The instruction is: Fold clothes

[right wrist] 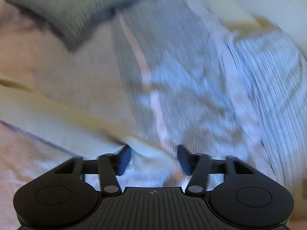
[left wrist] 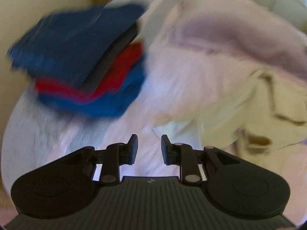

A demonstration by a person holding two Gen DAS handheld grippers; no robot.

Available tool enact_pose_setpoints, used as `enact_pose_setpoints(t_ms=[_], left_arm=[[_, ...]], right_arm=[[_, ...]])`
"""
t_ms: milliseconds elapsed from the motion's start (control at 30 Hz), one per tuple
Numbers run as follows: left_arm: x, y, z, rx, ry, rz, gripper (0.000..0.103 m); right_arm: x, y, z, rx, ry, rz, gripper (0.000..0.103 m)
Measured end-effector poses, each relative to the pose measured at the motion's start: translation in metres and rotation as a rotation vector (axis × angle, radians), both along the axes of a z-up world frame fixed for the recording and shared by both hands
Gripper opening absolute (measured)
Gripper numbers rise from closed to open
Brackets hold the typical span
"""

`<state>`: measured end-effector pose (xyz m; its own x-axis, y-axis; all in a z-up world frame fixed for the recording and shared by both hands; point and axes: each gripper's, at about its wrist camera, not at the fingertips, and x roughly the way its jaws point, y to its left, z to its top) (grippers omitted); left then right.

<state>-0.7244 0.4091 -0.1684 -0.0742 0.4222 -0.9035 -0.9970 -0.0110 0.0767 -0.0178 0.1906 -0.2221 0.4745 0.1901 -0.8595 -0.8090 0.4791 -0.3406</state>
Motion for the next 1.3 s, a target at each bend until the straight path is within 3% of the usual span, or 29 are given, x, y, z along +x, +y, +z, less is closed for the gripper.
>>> enact_pose_setpoints(t_ms=[67,167,233,300,400,500,533,567,600,633,700,767,833,900,1000,1067,1133,1233,1300], left_arm=[[-0.005,-0.016,-0.019,-0.060,-0.050,0.027,0.023],[0.014,-0.042,-0.045,-0.132,-0.184,-0.019,0.025],[0.036,-0.057,-0.058,-0.164,-0.295,-0.075,0.031],[0.066,-0.065,-0.074,-0.196,-0.418,-0.131,0.035],[0.099,-0.064,-0.087,-0.196,-0.493,-0.150,0.041],[0.113,-0.050,-0.101,-0.162,-0.512,-0.102,0.044],[0.116,-0.044,-0.107,-0.156,-0.514,-0.083,0.042],[0.119,-0.042,-0.113,-0.152,-0.519,-0.065,0.034],[0.125,-0.039,-0.117,-0.155,-0.525,-0.065,0.010],[0.129,-0.044,-0.108,-0.130,-0.523,-0.121,0.003],[0.139,-0.053,-0.091,-0.079,-0.520,-0.236,0.002],[0.159,-0.079,-0.057,0.003,-0.550,-0.477,0.002],[0.177,-0.117,-0.026,0.009,-0.628,-0.748,0.001],[0.195,-0.162,-0.016,-0.078,-0.655,-0.983,0.002],[0.207,-0.222,-0.042,-0.288,-0.542,-1.123,0.006],[0.197,-0.238,-0.060,-0.335,-0.467,-1.039,0.006],[0.175,-0.231,-0.069,-0.349,-0.511,-0.833,0.006],[0.135,-0.218,-0.068,-0.288,-0.586,-0.503,0.008],[0.127,-0.212,-0.063,-0.224,-0.565,-0.440,0.021]], right_arm=[[-0.024,-0.004,-0.010,0.027,0.057,-0.006,0.057],[-0.071,-0.011,-0.018,0.078,0.233,0.020,0.057],[-0.106,-0.007,-0.028,0.090,0.380,0.061,0.057],[-0.138,-0.001,-0.038,0.073,0.469,0.091,0.057],[-0.169,0.004,-0.044,0.043,0.494,0.135,0.057],[-0.183,0.000,-0.039,0.040,0.477,0.174,0.057],[-0.181,-0.004,-0.038,0.037,0.465,0.173,0.057],[-0.178,-0.007,-0.038,0.031,0.453,0.166,0.057],[-0.174,-0.011,-0.037,0.026,0.443,0.156,0.057],[-0.170,-0.015,-0.037,0.023,0.436,0.140,0.057],[-0.162,-0.023,-0.035,0.020,0.430,0.110,0.057],[-0.157,-0.032,-0.034,0.022,0.431,0.088,0.057],[-0.153,-0.043,-0.033,0.018,0.440,0.070,0.057],[-0.150,-0.052,-0.033,0.022,0.465,0.051,0.057],[-0.146,-0.059,-0.036,0.078,0.539,0.010,0.057],[-0.143,-0.064,-0.038,0.116,0.588,-0.017,0.057],[-0.140,-0.068,-0.040,0.154,0.637,-0.044,0.057],[-0.136,-0.075,-0.043,0.211,0.710,-0.086,0.057],[-0.133,-0.079,-0.045,0.249,0.758,-0.113,0.057]])
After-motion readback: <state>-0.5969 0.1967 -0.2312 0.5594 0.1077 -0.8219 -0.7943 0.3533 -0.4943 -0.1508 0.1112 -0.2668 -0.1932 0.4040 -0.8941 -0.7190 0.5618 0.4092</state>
